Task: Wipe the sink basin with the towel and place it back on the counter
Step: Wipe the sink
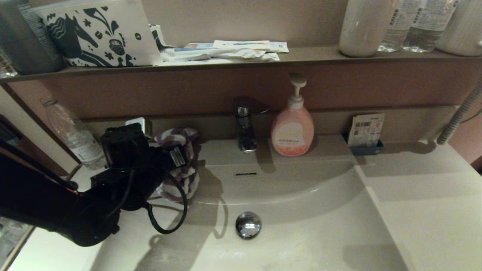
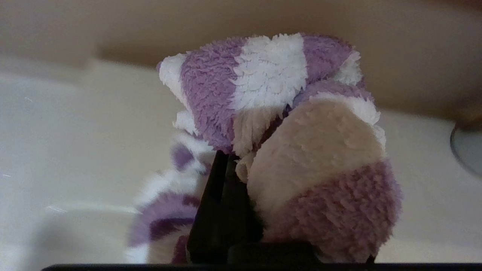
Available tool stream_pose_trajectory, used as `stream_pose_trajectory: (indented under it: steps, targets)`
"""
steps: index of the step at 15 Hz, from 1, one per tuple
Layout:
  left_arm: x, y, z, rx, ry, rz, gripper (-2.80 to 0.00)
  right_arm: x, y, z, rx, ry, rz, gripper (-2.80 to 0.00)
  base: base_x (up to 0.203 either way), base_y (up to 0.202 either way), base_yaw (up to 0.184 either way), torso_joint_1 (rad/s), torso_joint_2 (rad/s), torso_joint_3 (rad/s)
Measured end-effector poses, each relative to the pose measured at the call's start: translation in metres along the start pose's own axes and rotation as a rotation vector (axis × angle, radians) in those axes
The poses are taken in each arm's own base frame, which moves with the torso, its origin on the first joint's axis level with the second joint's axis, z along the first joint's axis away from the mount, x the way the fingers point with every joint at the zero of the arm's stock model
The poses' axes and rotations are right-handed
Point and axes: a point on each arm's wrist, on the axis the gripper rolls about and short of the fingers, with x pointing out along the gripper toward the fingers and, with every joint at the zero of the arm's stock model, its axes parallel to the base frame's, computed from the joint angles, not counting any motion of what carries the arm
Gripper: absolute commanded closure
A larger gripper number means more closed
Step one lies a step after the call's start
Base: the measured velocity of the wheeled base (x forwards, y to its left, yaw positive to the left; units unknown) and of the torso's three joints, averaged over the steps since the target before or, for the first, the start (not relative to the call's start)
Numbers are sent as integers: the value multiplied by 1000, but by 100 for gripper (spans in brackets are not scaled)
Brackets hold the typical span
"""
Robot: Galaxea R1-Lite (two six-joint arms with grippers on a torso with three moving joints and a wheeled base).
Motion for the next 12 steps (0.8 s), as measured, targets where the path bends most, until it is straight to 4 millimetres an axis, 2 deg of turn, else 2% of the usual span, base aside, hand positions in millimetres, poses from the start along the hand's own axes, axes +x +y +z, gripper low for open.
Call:
stream_pose_trajectory:
  steps: [4,8,12]
  targets:
    - [6,-23,-25,10,-7,-8,0,0,0,0,0,0,0,0,0,0,0,0,0,0]
    - [7,-51,-39,30,13,-62,0,0,0,0,0,0,0,0,0,0,0,0,0,0]
    - [17,-79,-50,50,32,-70,0,0,0,0,0,0,0,0,0,0,0,0,0,0]
